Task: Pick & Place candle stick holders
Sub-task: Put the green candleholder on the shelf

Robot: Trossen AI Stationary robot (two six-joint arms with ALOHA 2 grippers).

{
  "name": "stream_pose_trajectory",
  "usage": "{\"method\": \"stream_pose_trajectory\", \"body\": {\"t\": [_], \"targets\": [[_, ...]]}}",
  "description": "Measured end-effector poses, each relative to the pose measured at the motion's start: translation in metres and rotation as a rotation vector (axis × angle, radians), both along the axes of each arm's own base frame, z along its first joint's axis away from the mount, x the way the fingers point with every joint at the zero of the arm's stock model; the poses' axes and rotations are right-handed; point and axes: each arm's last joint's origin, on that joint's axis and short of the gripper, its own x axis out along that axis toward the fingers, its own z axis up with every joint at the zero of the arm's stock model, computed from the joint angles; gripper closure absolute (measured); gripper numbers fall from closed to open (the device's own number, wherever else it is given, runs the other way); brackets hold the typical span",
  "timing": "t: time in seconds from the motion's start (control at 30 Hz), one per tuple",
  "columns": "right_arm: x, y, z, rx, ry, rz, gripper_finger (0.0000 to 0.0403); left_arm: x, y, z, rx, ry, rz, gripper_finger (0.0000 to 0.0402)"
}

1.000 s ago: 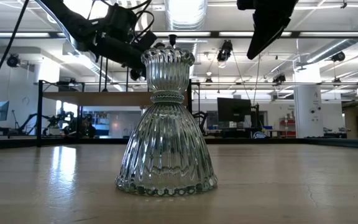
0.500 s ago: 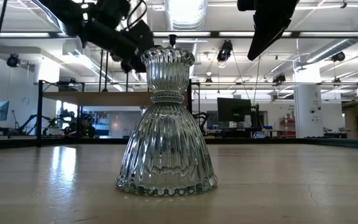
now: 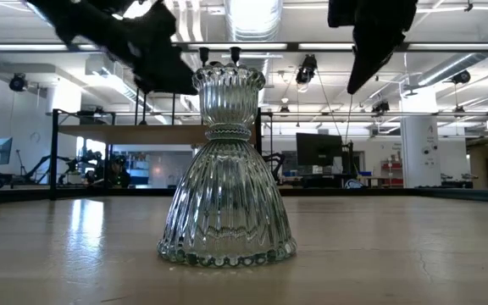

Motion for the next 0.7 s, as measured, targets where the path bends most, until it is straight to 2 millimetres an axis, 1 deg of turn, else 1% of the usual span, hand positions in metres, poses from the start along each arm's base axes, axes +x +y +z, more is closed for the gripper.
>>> {"method": "stream_pose_trajectory", "body": {"t": [0.2, 0.37, 0.47, 0.6, 0.7], "targets": [[-0.006, 0.0, -0.02, 0.007, 0.062, -0.014, 0.0282, -0.027, -0.027, -0.022, -0.011, 0.001, 0.02, 0.0161], [-0.008, 0.0, -0.028, 0.016, 0.079, -0.039, 0.0279, -0.042, -0.041, -0.04, 0.003, -0.019, -0.058, 0.0161], [-0.008, 0.0, -0.029, 0.02, 0.076, -0.051, 0.0275, -0.046, -0.045, -0.058, 0.015, 0.007, -0.085, 0.0161], [-0.007, 0.0, -0.029, 0.022, 0.061, -0.052, 0.027, -0.049, -0.045, -0.079, 0.009, -0.011, -0.078, 0.0161], [-0.005, 0.0, -0.025, 0.023, 0.04, -0.05, 0.0268, -0.049, -0.045, -0.09, 0.004, -0.05, -0.076, 0.0161]]}}
